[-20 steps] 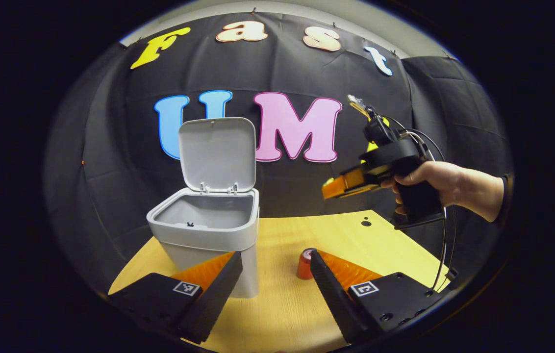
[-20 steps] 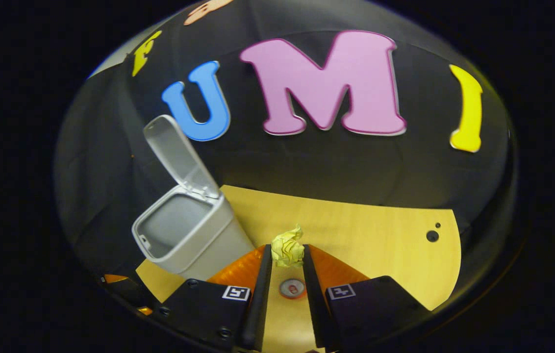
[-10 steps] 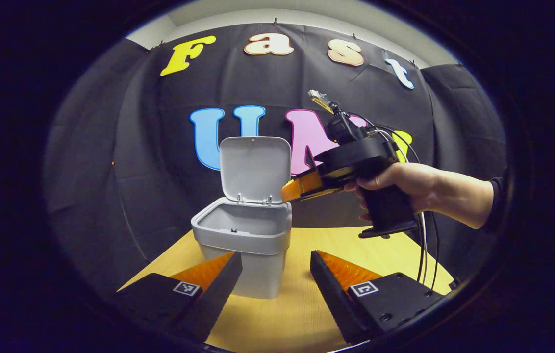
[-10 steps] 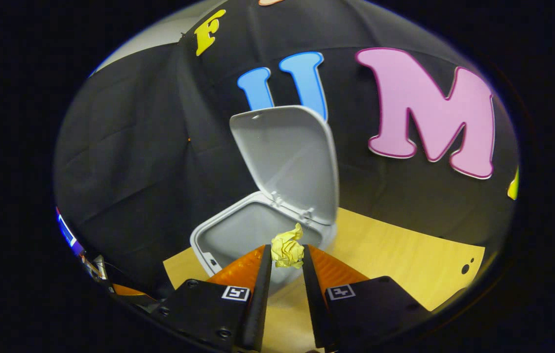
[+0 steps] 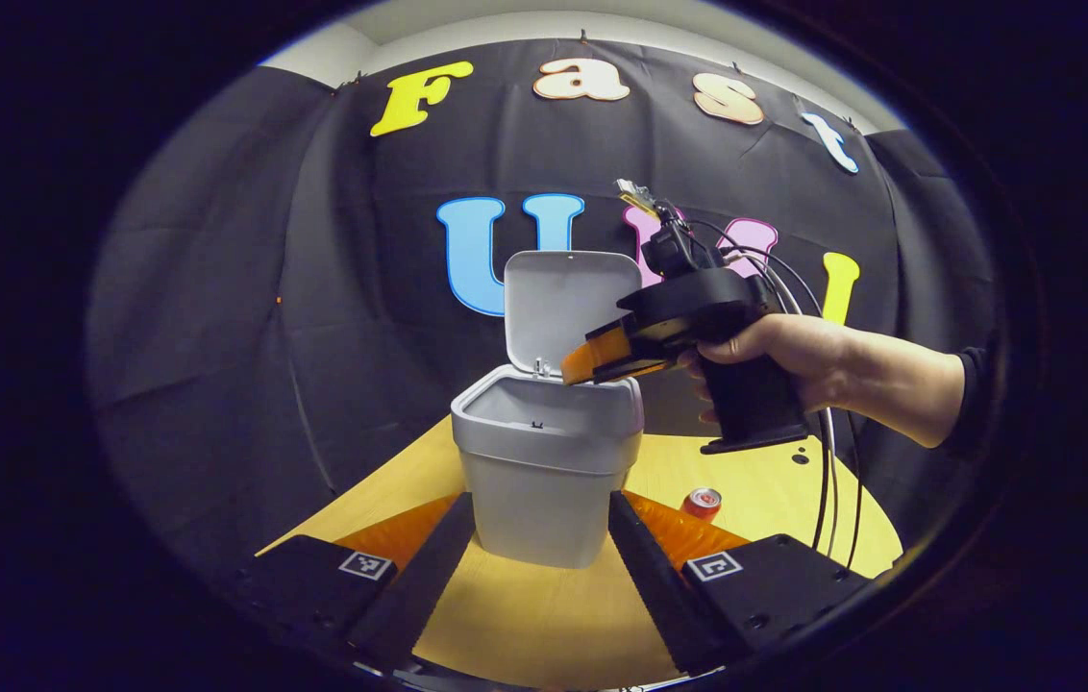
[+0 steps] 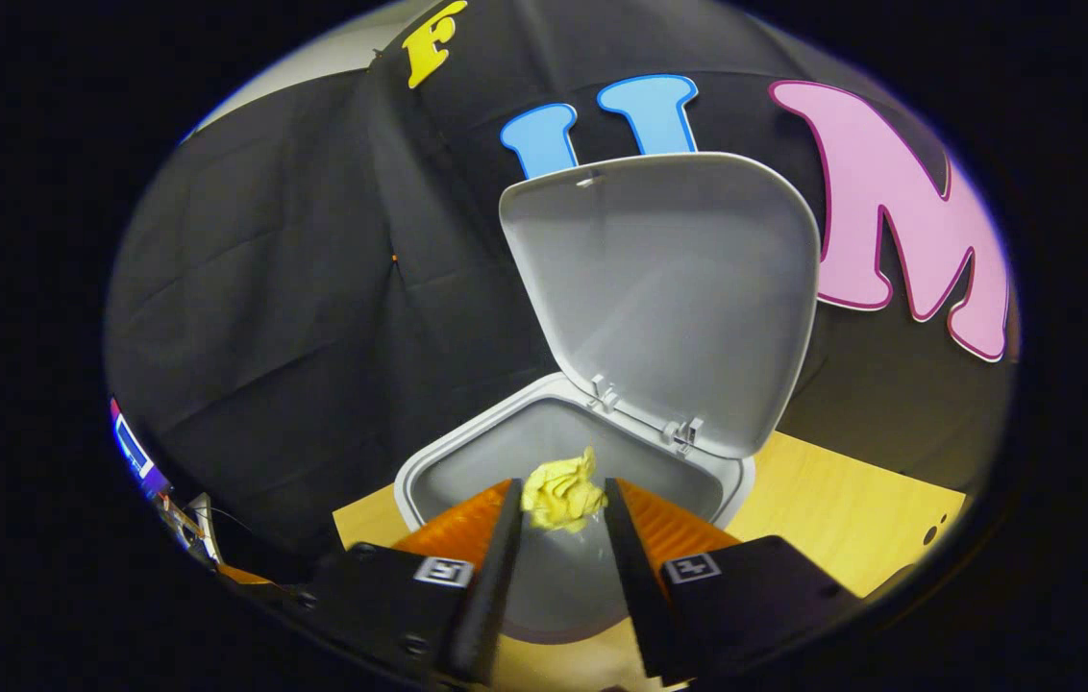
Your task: Press the lid of the desktop garbage bin to open it, pick up the crumpled paper on the desktop and throw it into the bin, then pick up the pop can on the desktop and drop it into the bin, and finally close the garbage bin lid.
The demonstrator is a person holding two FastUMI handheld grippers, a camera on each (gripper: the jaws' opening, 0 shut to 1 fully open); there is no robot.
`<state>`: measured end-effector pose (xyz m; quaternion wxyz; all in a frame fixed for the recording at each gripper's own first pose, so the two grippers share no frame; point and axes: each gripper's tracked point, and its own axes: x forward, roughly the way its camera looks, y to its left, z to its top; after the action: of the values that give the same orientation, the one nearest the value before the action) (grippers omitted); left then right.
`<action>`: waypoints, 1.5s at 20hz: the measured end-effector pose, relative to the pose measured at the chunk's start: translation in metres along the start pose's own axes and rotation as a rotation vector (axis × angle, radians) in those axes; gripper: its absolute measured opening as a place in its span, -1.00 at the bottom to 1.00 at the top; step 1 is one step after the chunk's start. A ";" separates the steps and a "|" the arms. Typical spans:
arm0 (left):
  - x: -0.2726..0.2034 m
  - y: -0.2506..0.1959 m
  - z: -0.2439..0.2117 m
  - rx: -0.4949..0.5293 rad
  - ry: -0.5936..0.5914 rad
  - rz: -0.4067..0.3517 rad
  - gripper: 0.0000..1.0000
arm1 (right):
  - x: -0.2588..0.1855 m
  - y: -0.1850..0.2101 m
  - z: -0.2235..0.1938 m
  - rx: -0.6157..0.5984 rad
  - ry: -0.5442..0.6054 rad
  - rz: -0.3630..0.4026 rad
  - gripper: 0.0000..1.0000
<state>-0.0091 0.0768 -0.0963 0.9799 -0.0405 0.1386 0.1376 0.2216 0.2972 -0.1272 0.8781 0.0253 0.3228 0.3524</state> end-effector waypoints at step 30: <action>0.196 -0.221 -0.188 0.186 0.163 -0.518 0.91 | -0.283 -0.309 -0.047 0.010 -0.382 -0.855 0.92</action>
<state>0.1846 -0.1062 -0.3226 0.9675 0.0044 0.2140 -0.1343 0.2261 -0.1229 -0.0930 0.9880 -0.0412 0.1386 -0.0534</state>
